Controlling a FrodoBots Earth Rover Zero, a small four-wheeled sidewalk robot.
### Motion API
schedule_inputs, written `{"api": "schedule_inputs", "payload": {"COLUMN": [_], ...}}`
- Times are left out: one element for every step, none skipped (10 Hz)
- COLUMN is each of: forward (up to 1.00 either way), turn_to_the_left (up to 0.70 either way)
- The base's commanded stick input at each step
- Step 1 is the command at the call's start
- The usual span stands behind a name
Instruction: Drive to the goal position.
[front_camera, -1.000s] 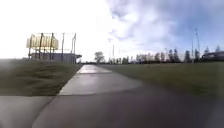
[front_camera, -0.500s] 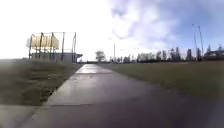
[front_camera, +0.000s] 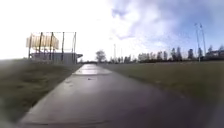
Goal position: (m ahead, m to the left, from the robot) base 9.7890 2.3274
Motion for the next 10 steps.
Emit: {"api": "schedule_inputs", "payload": {"forward": [1.00, 1.00, 1.00, 1.00, 1.00, 1.00, 1.00, 1.00, 1.00, 1.00], "turn_to_the_left": [0.00, 0.00, 0.00, 0.00, 0.00, 0.00, 0.00, 0.00, 0.00, 0.00]}}
